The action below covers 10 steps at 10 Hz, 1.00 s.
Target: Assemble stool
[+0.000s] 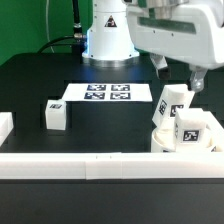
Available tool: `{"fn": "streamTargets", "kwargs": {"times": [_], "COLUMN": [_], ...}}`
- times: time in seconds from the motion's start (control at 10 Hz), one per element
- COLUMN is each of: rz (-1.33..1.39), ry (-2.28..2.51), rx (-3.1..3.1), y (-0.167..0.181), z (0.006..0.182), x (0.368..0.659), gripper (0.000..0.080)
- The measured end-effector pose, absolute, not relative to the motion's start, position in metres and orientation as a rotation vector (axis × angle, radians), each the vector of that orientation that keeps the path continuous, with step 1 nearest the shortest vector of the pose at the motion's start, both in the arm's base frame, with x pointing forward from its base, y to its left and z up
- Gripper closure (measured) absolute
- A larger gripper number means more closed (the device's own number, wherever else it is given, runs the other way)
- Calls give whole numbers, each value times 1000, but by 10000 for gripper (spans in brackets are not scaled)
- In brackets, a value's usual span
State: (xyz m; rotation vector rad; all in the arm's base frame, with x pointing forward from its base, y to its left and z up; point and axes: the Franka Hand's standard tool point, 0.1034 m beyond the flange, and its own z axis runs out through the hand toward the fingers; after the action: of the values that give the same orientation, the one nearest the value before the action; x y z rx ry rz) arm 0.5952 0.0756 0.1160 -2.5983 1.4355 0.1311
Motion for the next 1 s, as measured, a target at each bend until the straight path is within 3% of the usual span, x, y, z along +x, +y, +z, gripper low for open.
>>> {"fn": "streamTargets", "kwargs": {"times": [0.7,1.0], "rz": [29,13], "ry": [321,80], "rx": [-2992,-3008], "y": [80,78], "z": [111,111], "x": [594,594], "gripper": [151,151]}}
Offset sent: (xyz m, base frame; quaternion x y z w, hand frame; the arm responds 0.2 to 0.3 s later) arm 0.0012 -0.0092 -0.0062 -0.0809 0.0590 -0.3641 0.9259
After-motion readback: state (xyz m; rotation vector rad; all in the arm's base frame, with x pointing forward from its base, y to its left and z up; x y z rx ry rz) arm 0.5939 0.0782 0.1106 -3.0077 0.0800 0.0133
